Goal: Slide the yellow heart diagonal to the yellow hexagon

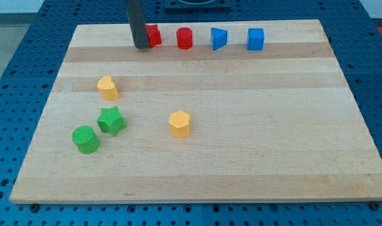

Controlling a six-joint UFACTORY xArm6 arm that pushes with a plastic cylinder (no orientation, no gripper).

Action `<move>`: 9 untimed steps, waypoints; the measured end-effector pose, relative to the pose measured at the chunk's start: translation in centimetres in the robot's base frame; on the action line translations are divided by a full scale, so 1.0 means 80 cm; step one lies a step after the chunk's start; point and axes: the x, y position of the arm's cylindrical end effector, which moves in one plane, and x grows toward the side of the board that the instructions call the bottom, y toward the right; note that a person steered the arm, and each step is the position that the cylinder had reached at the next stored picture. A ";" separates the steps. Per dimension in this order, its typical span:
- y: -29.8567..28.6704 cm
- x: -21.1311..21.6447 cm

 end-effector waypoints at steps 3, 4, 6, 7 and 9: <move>-0.113 0.176; -0.066 0.181; 0.114 0.161; 0.022 0.170; -0.053 0.142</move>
